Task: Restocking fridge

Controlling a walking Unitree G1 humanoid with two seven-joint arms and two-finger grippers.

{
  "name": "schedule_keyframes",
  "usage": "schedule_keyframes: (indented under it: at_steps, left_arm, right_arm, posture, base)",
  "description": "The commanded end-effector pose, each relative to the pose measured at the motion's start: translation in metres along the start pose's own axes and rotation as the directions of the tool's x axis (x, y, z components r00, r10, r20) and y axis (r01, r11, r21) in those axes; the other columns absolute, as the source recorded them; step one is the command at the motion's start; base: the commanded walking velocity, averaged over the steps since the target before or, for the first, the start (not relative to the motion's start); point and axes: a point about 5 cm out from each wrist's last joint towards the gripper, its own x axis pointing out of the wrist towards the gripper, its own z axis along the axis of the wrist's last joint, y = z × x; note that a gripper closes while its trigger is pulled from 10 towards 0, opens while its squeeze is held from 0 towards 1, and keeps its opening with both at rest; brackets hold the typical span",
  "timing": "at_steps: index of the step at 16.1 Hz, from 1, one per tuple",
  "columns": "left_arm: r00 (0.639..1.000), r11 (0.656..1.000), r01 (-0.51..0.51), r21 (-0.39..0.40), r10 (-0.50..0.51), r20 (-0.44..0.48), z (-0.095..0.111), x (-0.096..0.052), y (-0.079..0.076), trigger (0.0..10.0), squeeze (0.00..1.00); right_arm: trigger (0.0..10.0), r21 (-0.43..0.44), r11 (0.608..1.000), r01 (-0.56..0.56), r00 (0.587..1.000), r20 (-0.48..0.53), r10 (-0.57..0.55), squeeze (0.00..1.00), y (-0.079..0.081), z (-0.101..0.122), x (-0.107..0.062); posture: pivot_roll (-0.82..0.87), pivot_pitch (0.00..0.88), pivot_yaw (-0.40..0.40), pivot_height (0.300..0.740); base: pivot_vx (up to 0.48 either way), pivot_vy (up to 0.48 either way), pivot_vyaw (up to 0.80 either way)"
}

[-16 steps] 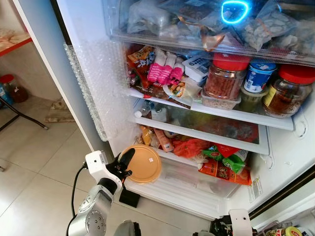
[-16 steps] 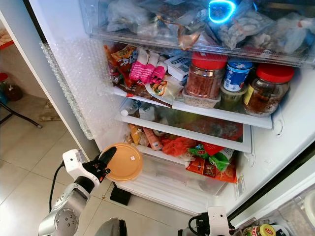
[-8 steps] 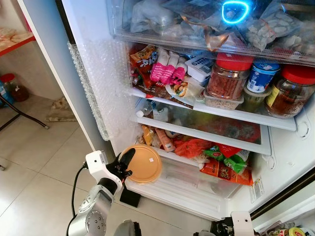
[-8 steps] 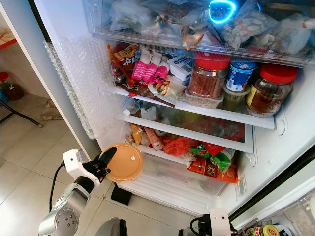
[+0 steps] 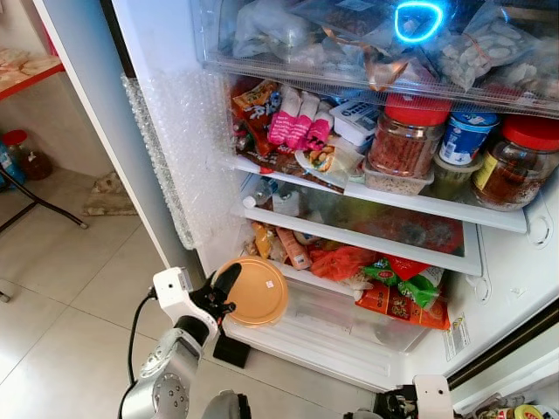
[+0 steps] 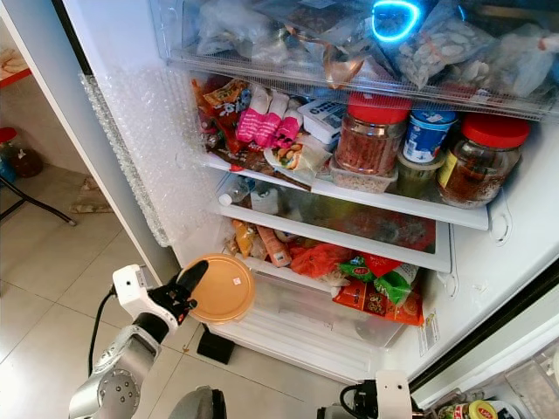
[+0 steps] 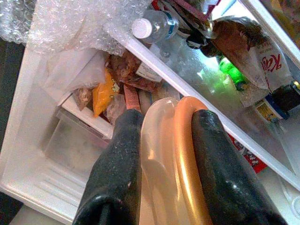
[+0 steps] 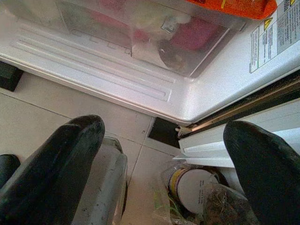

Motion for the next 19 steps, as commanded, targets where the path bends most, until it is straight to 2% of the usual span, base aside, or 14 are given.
schedule_keyframes:
  at_steps: [1, 6, 9, 19]
  left_arm:
    - [1.000, 1.000, 0.011, 0.001, -0.011, -0.005, 0.0000, 0.0008, -0.0012, 10.0, 0.00]
    - [1.000, 1.000, 0.023, -0.002, -0.023, -0.012, -0.0002, 0.0022, -0.0024, 10.0, 0.00]
    - [1.000, 1.000, 0.027, -0.003, -0.027, -0.012, 0.0000, 0.0029, -0.0028, 10.0, 0.00]
    - [0.999, 0.999, 0.036, -0.008, -0.036, -0.011, 0.0002, 0.0051, -0.0043, 10.0, 0.00]
  right_arm:
    - [10.0, 0.030, 0.999, 0.031, 0.999, -0.045, -0.030, 0.00, -0.0073, -0.0106, -0.0038]
    - [10.0, 0.038, 0.999, 0.031, 0.999, -0.044, -0.030, 0.00, -0.0052, -0.0104, -0.0036]
    - [10.0, 0.036, 0.999, 0.015, 0.999, -0.046, -0.013, 0.00, -0.0035, -0.0104, -0.0034]
    - [10.0, 0.041, 0.999, 0.000, 0.998, -0.058, 0.002, 0.00, 0.0015, -0.0124, -0.0034]
  posture:
    - [-0.06, 0.071, 0.022, 0.642]
    - [-0.06, 0.068, 0.022, 0.642]
    - [-0.06, 0.065, 0.022, 0.642]
    - [-0.06, 0.063, 0.022, 0.642]
  base:
    - [0.000, 0.000, 0.00]
    - [0.000, 0.000, 0.00]
    - [0.000, 0.000, -0.67]
    - [0.000, 0.000, 0.00]
